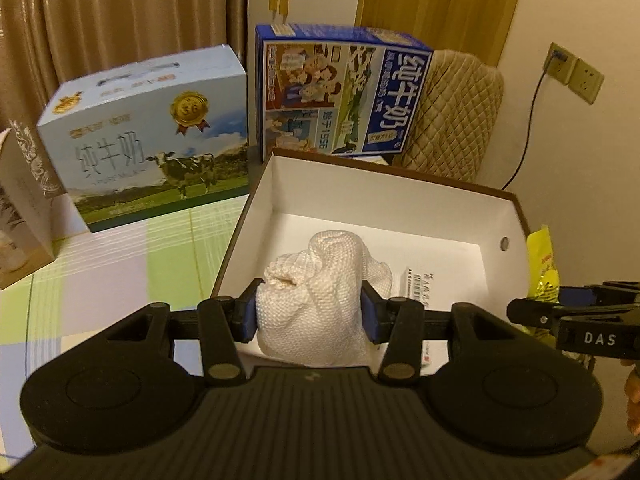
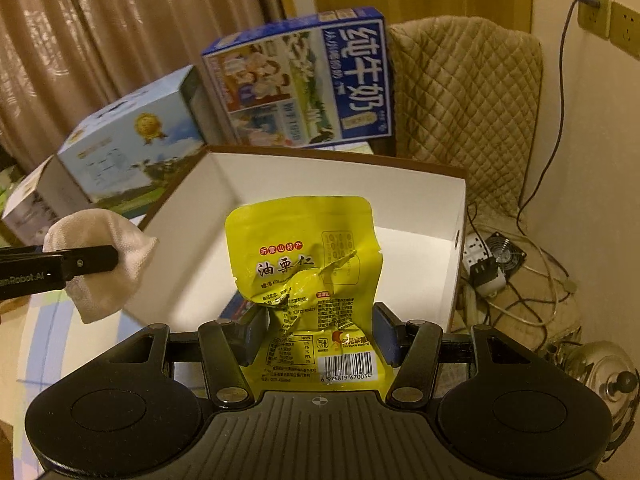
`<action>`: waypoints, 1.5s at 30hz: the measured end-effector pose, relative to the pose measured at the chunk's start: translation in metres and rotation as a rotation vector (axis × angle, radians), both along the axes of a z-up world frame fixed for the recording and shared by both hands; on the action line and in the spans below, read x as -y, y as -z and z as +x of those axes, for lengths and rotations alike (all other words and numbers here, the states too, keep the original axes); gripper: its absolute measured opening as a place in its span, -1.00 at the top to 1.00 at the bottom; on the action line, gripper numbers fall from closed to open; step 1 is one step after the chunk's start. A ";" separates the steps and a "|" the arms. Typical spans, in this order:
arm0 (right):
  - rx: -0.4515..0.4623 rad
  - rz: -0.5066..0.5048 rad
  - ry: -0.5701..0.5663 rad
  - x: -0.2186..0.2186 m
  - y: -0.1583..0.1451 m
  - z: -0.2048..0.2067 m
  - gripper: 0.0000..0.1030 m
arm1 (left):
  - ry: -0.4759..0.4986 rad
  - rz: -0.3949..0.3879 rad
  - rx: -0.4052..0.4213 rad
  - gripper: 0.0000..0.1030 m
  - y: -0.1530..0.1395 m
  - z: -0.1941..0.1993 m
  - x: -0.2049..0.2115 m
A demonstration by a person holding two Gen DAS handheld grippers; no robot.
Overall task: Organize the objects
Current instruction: 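Carry towel and pouch into the brown box and open both tools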
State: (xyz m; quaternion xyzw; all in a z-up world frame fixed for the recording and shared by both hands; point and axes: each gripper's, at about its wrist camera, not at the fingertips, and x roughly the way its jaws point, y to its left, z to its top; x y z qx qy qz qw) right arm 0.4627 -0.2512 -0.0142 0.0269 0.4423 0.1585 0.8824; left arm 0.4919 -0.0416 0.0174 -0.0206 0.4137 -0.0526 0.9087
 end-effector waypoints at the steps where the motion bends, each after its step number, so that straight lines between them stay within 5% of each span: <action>1: -0.007 -0.004 0.006 0.001 0.003 0.006 -0.03 | 0.002 0.001 -0.010 0.16 0.004 0.008 0.001; 21: -0.124 -0.082 0.061 -0.003 0.055 0.047 -0.03 | 0.035 0.093 -0.215 0.15 0.088 0.071 0.003; 30: -0.136 -0.105 0.085 -0.005 0.054 0.049 -0.07 | 0.083 0.115 -0.174 -0.35 0.080 0.073 0.009; 45: -0.146 -0.113 0.122 -0.003 0.040 0.044 -0.44 | 0.097 0.113 -0.152 -0.58 0.062 0.069 0.011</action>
